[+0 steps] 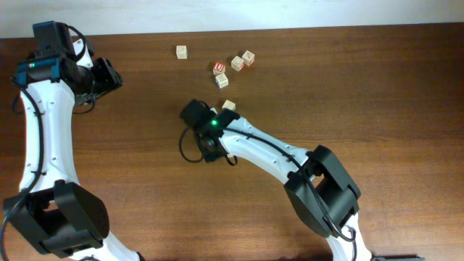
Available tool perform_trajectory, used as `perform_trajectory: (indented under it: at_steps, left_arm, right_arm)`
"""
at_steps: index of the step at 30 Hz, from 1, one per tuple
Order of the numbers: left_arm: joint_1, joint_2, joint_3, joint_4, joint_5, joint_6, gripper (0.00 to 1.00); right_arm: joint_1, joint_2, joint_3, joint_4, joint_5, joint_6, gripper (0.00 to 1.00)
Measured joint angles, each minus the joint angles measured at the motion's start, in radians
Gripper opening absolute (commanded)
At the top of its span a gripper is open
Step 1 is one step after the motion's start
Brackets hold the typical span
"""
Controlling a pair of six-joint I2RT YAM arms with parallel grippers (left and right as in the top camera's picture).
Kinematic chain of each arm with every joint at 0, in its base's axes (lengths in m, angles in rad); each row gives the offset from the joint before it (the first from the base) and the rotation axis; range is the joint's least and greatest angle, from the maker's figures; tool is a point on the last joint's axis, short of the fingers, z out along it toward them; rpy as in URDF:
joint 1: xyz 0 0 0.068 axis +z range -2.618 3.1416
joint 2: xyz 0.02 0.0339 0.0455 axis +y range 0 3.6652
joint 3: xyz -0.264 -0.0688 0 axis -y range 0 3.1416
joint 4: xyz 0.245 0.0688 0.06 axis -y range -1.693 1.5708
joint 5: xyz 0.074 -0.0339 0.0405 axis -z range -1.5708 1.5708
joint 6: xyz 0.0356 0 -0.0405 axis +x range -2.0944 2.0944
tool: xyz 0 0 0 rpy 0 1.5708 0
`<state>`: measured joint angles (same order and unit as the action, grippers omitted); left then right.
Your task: Rotate 4 blocks
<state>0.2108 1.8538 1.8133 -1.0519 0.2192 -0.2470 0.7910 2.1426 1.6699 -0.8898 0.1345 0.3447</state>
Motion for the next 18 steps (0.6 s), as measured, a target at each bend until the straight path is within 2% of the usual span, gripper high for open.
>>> perform_trajectory:
  at_steps: [1,3,4,6,9,11,12,18]
  left_arm:
    - [0.000,0.000,0.000,0.000,-0.002,0.000,0.55]
    - [0.000,0.000,0.000,-0.002,-0.002,0.000,0.55]
    - [0.000,0.000,0.000,-0.004,-0.003,0.000,0.60]
    - [0.000,0.000,0.000,-0.007,-0.005,-0.004,0.62]
    - [0.000,0.000,0.000,-0.021,-0.006,-0.003,0.62]
    - [-0.008,0.000,0.000,-0.027,-0.007,-0.003,0.61]
    - [-0.016,0.000,0.000,-0.027,-0.009,-0.003,0.61]
    - [-0.149,0.000,0.000,-0.040,-0.010,-0.003,0.58]
  right_arm:
    - [0.000,0.000,0.052,-0.027,0.000,0.002,0.33]
    - [-0.006,-0.006,0.160,-0.121,-0.001,0.004,0.38]
    - [-0.024,-0.022,0.236,-0.187,-0.001,0.002,0.39]
    - [-0.057,-0.029,0.327,-0.280,-0.003,-0.001,0.39]
    - [-0.237,-0.063,0.495,-0.452,-0.001,-0.008,0.40]
    - [-0.332,-0.069,0.512,-0.490,0.000,-0.013,0.39]
    - [-0.367,-0.069,0.512,-0.510,-0.001,-0.014,0.42]
    - [-0.555,-0.069,0.502,-0.649,-0.031,-0.016,0.43]
